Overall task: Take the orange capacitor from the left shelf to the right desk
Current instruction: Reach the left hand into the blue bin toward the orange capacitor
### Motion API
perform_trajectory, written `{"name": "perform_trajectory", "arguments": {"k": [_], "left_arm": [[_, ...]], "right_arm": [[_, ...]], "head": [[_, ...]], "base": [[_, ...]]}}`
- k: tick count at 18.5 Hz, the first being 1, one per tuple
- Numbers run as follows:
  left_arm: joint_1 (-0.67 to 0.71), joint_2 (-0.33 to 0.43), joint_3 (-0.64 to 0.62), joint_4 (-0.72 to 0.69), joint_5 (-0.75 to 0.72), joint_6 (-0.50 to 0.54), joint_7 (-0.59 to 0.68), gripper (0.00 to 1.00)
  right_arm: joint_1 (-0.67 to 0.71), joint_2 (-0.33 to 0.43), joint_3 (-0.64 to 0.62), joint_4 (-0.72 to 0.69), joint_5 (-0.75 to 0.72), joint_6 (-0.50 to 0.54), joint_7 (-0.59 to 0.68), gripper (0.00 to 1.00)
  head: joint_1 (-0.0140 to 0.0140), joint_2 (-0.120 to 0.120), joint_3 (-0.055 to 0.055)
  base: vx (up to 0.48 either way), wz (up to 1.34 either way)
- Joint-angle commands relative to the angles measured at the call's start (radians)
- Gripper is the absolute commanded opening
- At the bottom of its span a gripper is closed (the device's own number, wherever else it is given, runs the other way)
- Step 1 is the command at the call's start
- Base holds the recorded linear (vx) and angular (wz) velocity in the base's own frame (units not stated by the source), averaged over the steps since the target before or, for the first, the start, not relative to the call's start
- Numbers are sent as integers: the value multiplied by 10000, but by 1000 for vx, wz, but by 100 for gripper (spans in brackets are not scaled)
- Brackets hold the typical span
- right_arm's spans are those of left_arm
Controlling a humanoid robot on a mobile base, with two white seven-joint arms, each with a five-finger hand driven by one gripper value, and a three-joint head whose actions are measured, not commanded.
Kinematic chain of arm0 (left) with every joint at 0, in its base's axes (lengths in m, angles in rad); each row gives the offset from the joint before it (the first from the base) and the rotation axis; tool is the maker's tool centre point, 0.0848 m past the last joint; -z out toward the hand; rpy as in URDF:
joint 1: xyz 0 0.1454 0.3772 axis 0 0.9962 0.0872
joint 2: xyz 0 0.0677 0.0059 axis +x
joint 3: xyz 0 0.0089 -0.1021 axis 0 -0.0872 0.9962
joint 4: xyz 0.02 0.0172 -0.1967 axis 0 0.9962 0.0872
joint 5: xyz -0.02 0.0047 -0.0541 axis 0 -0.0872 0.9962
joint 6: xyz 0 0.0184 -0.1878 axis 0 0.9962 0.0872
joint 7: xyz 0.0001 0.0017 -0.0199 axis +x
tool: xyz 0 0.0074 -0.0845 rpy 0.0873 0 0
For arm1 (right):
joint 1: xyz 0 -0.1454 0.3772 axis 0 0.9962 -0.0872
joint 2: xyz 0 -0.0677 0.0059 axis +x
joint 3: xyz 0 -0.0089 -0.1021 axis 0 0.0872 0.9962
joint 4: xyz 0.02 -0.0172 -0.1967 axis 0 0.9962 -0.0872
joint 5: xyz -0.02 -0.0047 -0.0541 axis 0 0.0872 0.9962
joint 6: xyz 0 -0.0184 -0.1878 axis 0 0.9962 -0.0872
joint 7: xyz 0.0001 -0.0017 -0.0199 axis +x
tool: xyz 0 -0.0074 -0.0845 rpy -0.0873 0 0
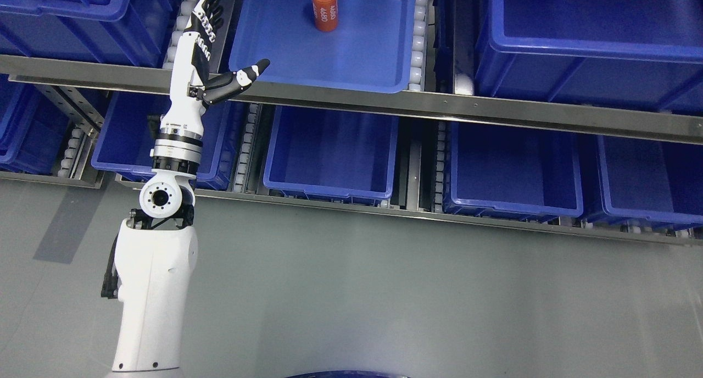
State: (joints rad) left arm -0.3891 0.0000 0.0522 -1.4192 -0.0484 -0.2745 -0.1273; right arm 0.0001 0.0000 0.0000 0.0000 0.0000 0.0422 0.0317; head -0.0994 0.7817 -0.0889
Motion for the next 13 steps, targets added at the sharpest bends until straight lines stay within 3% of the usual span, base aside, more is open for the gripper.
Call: {"name": "perform_trajectory", "arguments": {"k": [1, 5, 9, 13], "left_arm": [[41, 174, -566, 49, -7, -1, -31, 100], [-20, 174, -1333, 232, -53, 365, -31, 100], [-372, 174, -2376, 1212, -38, 612, -31, 100], [-1138, 174, -2624, 2255, -53, 628, -46, 99]], "right_arm": [[-32, -175, -107, -337, 46, -7, 5, 100], [-32, -175, -107, -337, 46, -7, 5, 100], [-17, -175, -107, -337, 46, -7, 5, 100], [-17, -175, -107, -337, 46, -7, 5, 100]], "head": [[0, 0, 0], [0, -1, 0], [0, -1, 0], [0, -2, 0]], "base": [[168, 77], [176, 67], [169, 18], [135, -36]]}}
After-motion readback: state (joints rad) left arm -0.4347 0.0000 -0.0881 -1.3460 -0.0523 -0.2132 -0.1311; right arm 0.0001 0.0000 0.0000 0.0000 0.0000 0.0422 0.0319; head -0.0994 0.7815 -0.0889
